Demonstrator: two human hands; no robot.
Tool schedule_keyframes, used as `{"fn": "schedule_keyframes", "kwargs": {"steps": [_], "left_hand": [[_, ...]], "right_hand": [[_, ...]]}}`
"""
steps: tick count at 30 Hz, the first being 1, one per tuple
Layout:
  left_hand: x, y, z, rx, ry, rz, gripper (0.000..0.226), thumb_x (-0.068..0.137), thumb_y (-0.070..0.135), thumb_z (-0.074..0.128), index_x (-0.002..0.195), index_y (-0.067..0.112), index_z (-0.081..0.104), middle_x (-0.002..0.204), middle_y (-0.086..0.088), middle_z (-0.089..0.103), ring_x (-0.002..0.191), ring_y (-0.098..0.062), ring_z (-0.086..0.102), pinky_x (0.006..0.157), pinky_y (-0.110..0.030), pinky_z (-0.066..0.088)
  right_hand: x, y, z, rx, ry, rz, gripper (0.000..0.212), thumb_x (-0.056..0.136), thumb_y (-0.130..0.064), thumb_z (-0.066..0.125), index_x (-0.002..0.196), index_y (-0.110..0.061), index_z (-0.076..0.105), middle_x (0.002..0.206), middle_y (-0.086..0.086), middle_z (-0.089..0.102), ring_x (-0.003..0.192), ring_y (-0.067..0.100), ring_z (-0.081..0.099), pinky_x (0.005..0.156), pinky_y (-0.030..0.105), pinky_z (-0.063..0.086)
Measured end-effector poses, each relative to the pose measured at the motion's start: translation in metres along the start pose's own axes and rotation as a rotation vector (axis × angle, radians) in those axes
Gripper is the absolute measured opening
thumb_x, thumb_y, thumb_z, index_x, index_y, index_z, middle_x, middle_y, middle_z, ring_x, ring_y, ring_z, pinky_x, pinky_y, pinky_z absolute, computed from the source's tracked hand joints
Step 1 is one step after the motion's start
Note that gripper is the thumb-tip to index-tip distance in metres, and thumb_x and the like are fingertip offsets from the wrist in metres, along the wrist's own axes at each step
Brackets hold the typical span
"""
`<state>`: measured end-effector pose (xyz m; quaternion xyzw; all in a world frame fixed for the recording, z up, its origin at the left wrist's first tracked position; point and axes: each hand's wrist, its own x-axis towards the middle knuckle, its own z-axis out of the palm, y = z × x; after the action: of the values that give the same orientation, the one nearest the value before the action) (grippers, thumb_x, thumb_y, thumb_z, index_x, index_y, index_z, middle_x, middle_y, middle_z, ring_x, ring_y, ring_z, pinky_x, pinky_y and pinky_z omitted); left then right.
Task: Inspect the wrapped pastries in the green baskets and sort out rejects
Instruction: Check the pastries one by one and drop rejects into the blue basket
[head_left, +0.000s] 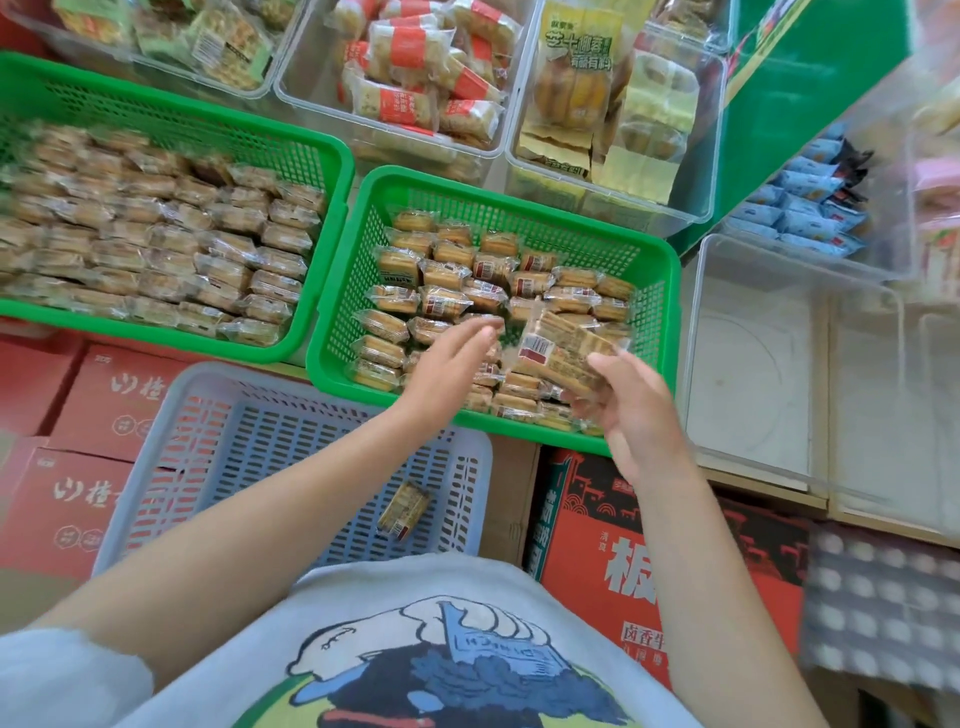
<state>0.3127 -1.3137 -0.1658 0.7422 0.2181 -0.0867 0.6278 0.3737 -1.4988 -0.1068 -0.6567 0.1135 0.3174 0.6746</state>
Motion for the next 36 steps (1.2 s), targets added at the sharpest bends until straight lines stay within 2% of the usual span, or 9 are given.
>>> {"fn": "schedule_keyframes", "kwargs": {"steps": [3,7,15,20,22,25,30,33,36], "left_hand": [[-0.031,0.031,-0.006,-0.426,-0.120,-0.069,0.022,0.105,0.033,0.047,0.118,0.032,0.066,0.090,0.016,0.070,0.084,-0.002,0.066,0.077,-0.027,0.054],[-0.055,0.045,-0.013,-0.556,0.030,-0.030,0.019,0.097,0.011,0.063,0.112,0.017,0.072,0.077,0.009,0.070,0.068,-0.008,0.062,0.061,-0.026,0.054],[-0.071,0.051,-0.018,-0.490,0.235,0.004,0.014,0.100,0.019,0.059,0.102,0.021,0.073,0.080,0.009,0.072,0.071,-0.010,0.066,0.064,-0.031,0.059],[-0.075,0.051,-0.018,-0.568,0.088,-0.051,0.013,0.099,0.016,0.059,0.104,0.015,0.072,0.087,-0.008,0.071,0.074,-0.022,0.068,0.060,-0.030,0.057],[-0.074,0.050,-0.015,-0.531,0.123,-0.066,0.014,0.099,0.013,0.060,0.100,0.012,0.073,0.092,-0.014,0.071,0.077,-0.021,0.068,0.058,-0.028,0.057],[-0.075,0.050,-0.008,-0.478,0.232,-0.051,0.017,0.098,0.009,0.061,0.089,0.013,0.074,0.085,-0.013,0.069,0.067,-0.012,0.067,0.055,-0.023,0.056],[-0.073,0.041,0.005,-0.185,0.355,0.006,0.022,0.103,0.016,0.054,0.083,0.013,0.063,0.072,-0.007,0.068,0.064,-0.017,0.069,0.055,-0.033,0.058],[-0.072,0.042,0.012,-0.006,0.358,0.048,0.023,0.108,0.020,0.040,0.087,0.016,0.049,0.084,-0.017,0.061,0.064,-0.023,0.064,0.050,-0.035,0.053],[-0.072,0.042,0.014,0.029,0.389,0.102,0.026,0.109,0.020,0.034,0.085,0.023,0.043,0.082,-0.015,0.054,0.056,-0.016,0.058,0.045,-0.031,0.049]], "right_hand": [[-0.014,0.005,0.005,0.118,-0.083,-0.001,0.015,0.099,-0.010,0.048,0.102,-0.008,0.062,0.089,0.007,0.068,0.074,0.018,0.062,0.055,0.026,0.050],[-0.023,0.003,0.017,0.117,-0.141,-0.032,0.027,0.086,-0.020,0.053,0.108,-0.006,0.061,0.091,0.009,0.066,0.071,0.019,0.059,0.053,0.026,0.045],[-0.038,-0.005,0.024,-0.214,-0.066,-0.223,0.026,0.088,-0.027,0.064,0.112,-0.017,0.061,0.108,0.012,0.068,0.100,0.032,0.066,0.088,0.053,0.054],[-0.045,-0.008,0.026,-0.110,-0.028,-0.250,0.032,0.091,-0.048,0.064,0.101,-0.020,0.050,0.095,0.006,0.068,0.089,0.023,0.066,0.073,0.040,0.054],[-0.048,-0.008,0.025,-0.108,-0.020,-0.254,0.024,0.098,-0.042,0.051,0.094,-0.018,0.050,0.090,0.005,0.064,0.081,0.019,0.064,0.061,0.028,0.053],[-0.048,-0.005,0.021,-0.377,0.068,-0.348,0.026,0.107,-0.027,0.042,0.087,-0.014,0.051,0.081,0.011,0.056,0.076,0.018,0.055,0.064,0.043,0.050],[-0.045,0.000,0.017,-0.889,0.321,-0.810,0.026,0.104,-0.025,0.044,0.088,-0.005,0.050,0.074,0.001,0.048,0.063,0.012,0.040,0.054,0.026,0.034],[-0.046,0.004,0.022,-0.856,0.324,-0.861,0.028,0.104,-0.030,0.044,0.089,-0.007,0.050,0.064,-0.002,0.047,0.053,0.015,0.044,0.043,0.033,0.036],[-0.048,0.005,0.024,-0.605,0.237,-0.675,0.025,0.102,-0.036,0.049,0.089,-0.015,0.053,0.068,0.018,0.059,0.059,0.033,0.056,0.049,0.049,0.045]]}}
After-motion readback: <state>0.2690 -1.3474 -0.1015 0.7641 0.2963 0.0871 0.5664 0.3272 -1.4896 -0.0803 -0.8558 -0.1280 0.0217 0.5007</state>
